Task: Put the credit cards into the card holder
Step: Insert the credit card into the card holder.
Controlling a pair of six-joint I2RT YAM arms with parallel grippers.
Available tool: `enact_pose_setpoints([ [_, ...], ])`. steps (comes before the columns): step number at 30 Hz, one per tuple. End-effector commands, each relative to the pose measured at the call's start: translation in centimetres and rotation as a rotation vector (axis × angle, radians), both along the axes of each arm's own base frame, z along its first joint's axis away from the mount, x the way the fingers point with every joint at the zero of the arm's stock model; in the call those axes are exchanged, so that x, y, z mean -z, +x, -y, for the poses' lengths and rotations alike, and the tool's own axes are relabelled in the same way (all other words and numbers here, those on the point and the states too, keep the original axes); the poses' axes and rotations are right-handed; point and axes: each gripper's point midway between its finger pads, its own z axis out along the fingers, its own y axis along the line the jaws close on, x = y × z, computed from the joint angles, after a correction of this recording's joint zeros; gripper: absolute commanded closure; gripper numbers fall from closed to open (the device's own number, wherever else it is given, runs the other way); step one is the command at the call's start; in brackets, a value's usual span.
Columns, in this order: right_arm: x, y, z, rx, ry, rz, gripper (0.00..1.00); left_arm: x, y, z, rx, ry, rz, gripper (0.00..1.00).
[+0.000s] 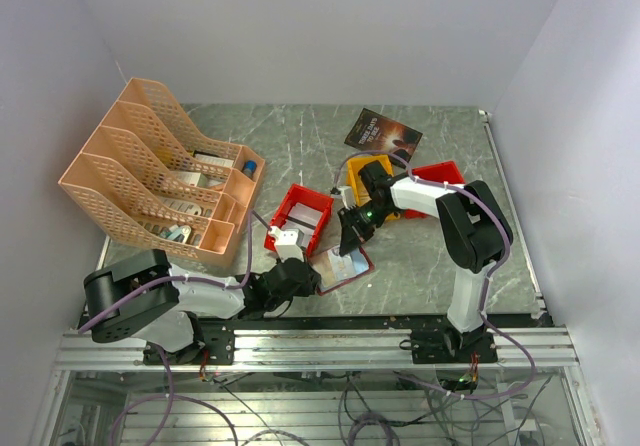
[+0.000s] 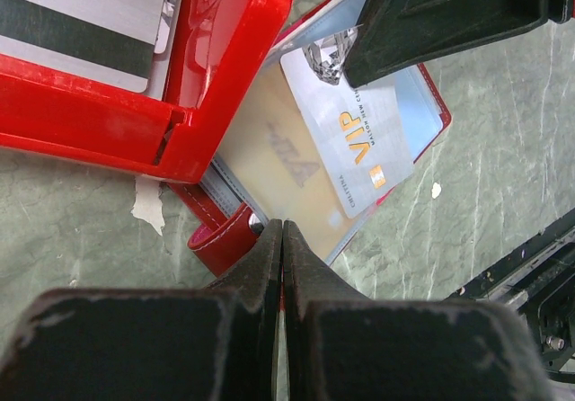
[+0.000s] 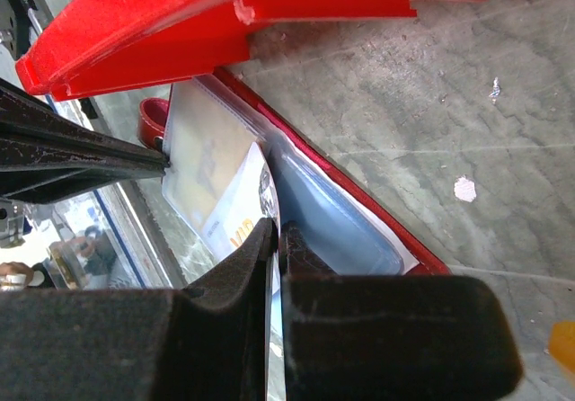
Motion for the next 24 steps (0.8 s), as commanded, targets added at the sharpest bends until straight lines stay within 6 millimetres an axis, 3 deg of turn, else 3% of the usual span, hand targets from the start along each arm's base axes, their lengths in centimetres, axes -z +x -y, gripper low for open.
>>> enact_pose_setpoints([
  [1, 1.30, 0.92, 1.39, -0.019, -0.090, 0.071, 0.98, 1.67, -0.18, -1.68, -0.002, 0.113, 0.003, 0.93],
  [24, 1.49, 0.08, 1.17, -0.065, -0.091, 0.050, 0.97, 1.52, -0.19, -1.72, 0.006, 0.113, 0.011, 0.93],
])
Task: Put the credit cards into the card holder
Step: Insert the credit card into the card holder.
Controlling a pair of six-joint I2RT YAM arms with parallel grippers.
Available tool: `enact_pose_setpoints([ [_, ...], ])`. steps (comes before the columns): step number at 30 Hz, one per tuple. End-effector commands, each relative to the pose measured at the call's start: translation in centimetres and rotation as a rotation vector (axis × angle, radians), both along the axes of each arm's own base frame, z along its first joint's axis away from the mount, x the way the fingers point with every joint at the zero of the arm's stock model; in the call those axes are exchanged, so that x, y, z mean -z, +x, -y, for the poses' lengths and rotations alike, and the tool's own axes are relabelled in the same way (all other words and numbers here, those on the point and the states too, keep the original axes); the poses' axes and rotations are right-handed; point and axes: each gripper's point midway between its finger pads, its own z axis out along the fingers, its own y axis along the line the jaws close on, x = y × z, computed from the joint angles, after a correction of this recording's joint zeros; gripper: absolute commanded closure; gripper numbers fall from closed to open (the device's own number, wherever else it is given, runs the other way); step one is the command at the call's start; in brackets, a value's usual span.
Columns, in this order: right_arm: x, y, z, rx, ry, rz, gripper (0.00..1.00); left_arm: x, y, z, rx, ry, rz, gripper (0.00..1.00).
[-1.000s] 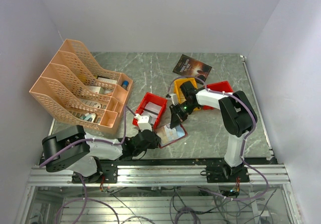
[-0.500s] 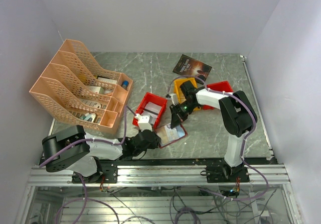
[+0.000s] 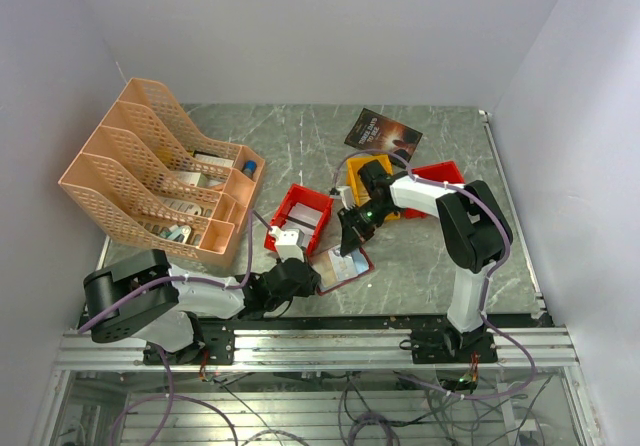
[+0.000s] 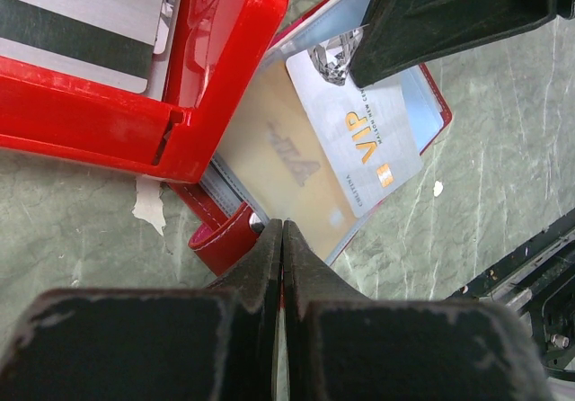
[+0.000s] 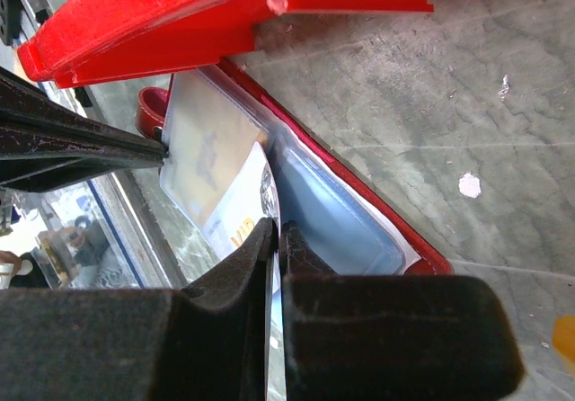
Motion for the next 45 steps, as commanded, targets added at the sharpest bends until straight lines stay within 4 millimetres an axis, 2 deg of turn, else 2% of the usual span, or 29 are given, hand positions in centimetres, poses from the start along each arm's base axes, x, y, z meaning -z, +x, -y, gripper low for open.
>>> enact_pose_setpoints([
  [1, 1.7, 0.3, 0.9, -0.031, -0.083, 0.043, 0.97, 1.5, -0.2, -1.7, 0.000, 0.105, 0.005, 0.93],
  [7, 2.2, 0.3, 0.9, -0.027, -0.091, 0.027, 0.96, 1.4, -0.2, -1.5, 0.004, 0.102, 0.007, 0.93],
  [11, 2.4, -0.5, 0.2, -0.050, -0.094, 0.021, 0.96, 1.4, -0.2, -1.4, 0.006, 0.099, 0.008, 0.93],
  [28, 2.3, -0.6, -0.9, -0.025, -0.044, -0.001, 0.94, 0.7, -0.2, -0.7, 0.029, 0.072, 0.017, 0.93],
  [35, 2.3, -0.7, -1.0, -0.021, -0.030, -0.012, 0.91, -1.4, 0.0, 0.8, 0.053, 0.026, 0.037, 0.91],
  [45, 2.2, -0.7, -1.1, -0.026, -0.021, -0.012, 0.85, -6.0, 0.1, 3.2, -0.005, -0.030, 0.071, 0.90],
])
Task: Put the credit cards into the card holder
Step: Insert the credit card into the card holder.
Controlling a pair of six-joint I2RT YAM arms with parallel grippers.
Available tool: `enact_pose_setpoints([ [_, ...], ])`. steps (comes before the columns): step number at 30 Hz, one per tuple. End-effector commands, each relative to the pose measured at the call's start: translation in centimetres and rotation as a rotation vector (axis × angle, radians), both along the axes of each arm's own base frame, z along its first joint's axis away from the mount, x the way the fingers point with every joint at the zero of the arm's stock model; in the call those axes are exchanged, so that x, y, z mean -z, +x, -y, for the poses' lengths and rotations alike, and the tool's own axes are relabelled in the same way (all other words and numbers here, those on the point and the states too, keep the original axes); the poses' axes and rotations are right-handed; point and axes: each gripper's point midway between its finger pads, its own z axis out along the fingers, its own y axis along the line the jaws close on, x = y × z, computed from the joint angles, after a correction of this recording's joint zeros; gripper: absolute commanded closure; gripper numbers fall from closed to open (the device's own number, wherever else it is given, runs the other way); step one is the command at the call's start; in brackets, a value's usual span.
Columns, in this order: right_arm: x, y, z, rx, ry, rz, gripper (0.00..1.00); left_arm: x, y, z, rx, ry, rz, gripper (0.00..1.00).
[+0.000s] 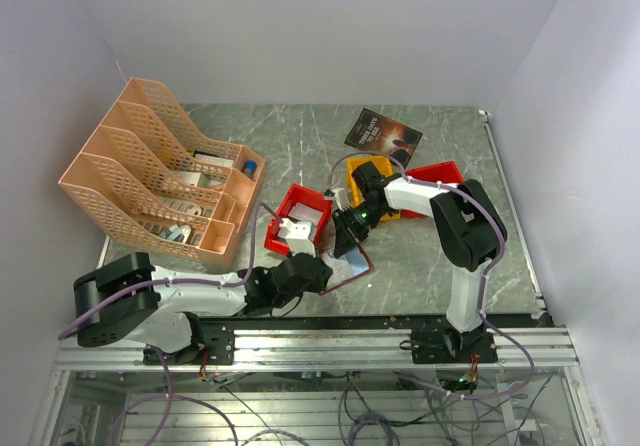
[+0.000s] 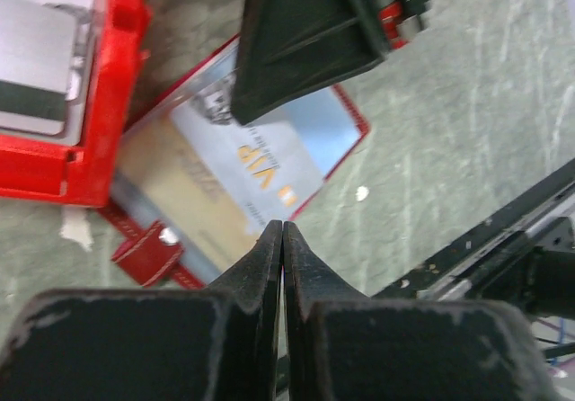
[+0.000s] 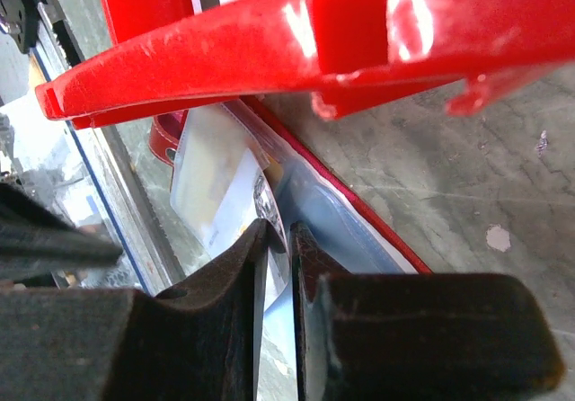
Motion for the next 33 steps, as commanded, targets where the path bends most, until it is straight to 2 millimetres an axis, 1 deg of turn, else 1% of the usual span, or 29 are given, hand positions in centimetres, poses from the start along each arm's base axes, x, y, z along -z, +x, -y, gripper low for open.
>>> enact_pose_setpoints([
  [1, 1.8, -0.4, 0.5, -0.015, -0.050, 0.008, 0.85, -2.5, 0.5, 1.4, -0.070, -0.026, 0.032, 0.90],
  [3, 1.8, -0.4, 0.5, -0.016, -0.048, 0.009, 0.85, -2.8, 0.5, 1.9, -0.117, -0.019, 0.035, 0.89],
  [5, 1.8, -0.4, 0.5, -0.016, -0.049, 0.006, 0.84, -2.4, 0.8, 2.1, -0.173, 0.021, 0.039, 0.89],
  [6, 1.9, -0.5, 0.5, -0.017, -0.049, 0.005, 0.84, -2.7, 0.9, 2.6, -0.196, 0.024, 0.040, 0.88],
  [9, 1.9, -0.5, 0.5, -0.018, -0.049, 0.003, 0.84, -2.5, 1.4, 3.5, -0.252, 0.063, 0.033, 0.88],
  [14, 1.8, -0.5, 0.5, -0.019, -0.048, 0.004, 0.84, -1.3, 2.1, 5.5, -0.295, 0.157, 0.001, 0.89],
  [16, 1.8, -0.5, 0.5, -0.018, -0.047, 0.005, 0.84, -0.2, 2.2, 6.0, -0.299, 0.215, -0.008, 0.90],
  [18, 1.8, -0.5, 0.5, -0.019, -0.047, 0.005, 0.84, 0.1, 2.4, 6.8, -0.309, 0.243, -0.017, 0.91],
  [21, 1.9, -0.5, 0.6, -0.019, -0.048, 0.002, 0.84, 0.6, 2.7, 7.3, -0.328, 0.289, -0.021, 0.92],
  [23, 1.8, -0.5, 0.6, -0.019, -0.046, 0.001, 0.84, 0.8, 2.9, 7.4, -0.342, 0.303, -0.016, 0.91],
  [27, 1.9, -0.5, 0.6, -0.020, -0.047, 0.000, 0.84, 1.2, 3.7, 7.3, -0.370, 0.306, -0.013, 0.90],
  [33, 1.9, -0.5, 0.6, -0.019, -0.047, 0.000, 0.84, 2.0, 5.2, 7.8, -0.379, 0.279, -0.034, 0.91],
])
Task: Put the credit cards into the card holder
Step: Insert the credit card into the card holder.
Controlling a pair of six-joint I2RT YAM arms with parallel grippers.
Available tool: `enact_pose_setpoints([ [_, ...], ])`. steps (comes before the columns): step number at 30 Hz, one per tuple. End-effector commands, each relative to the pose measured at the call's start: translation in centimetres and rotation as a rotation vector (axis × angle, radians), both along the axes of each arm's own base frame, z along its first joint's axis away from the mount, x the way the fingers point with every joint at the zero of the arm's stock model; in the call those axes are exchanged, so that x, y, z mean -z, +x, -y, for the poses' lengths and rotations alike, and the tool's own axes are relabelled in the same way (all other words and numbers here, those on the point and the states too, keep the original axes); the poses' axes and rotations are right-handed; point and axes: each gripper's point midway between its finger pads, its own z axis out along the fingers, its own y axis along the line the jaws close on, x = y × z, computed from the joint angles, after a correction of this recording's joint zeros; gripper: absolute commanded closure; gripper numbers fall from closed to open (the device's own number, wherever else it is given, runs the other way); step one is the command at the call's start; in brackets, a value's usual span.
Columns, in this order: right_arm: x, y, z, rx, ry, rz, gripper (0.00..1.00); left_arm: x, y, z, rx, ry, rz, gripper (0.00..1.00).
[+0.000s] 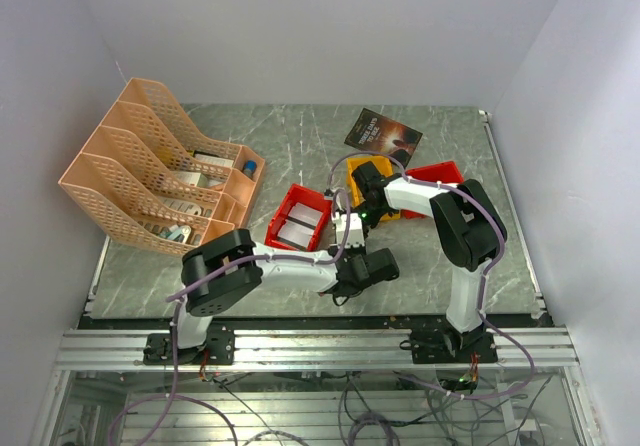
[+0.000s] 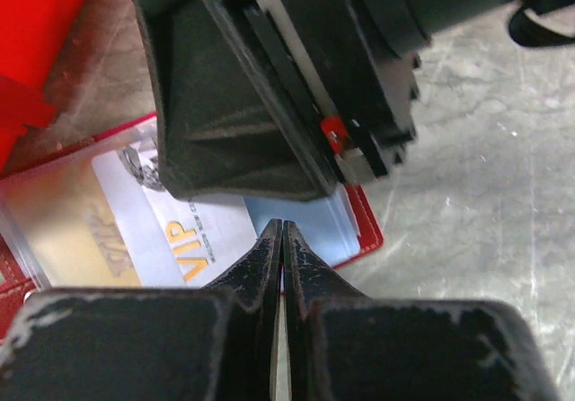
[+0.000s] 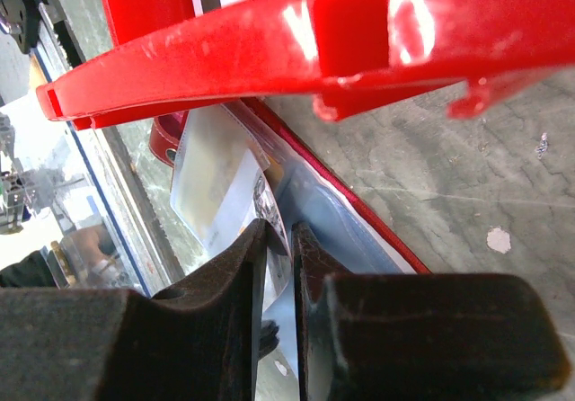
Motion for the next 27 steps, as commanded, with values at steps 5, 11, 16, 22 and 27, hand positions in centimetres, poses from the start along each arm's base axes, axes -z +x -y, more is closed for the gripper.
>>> enact_pose_setpoints([
  [5, 2.0, -0.5, 0.6, -0.019, -0.049, -0.001, 0.84, -0.2, 2.6, 0.5, -0.069, -0.021, 0.030, 0.90],
  [11, 2.0, -0.6, 0.7, -0.019, -0.052, -0.004, 0.83, 0.8, 2.7, -0.6, -0.136, 0.031, 0.009, 0.86],
  [16, 2.0, -0.6, 0.7, -0.020, -0.050, -0.005, 0.82, 1.5, 2.7, -1.3, -0.191, 0.083, -0.006, 0.72],
  [22, 2.0, -0.7, 0.6, -0.021, -0.048, -0.008, 0.80, 1.4, 2.7, -2.0, -0.228, 0.064, 0.006, 0.66],
  [27, 1.8, -0.7, 0.6, -0.023, -0.041, -0.008, 0.78, 1.2, 2.9, -2.8, -0.262, 0.068, 0.018, 0.61],
])
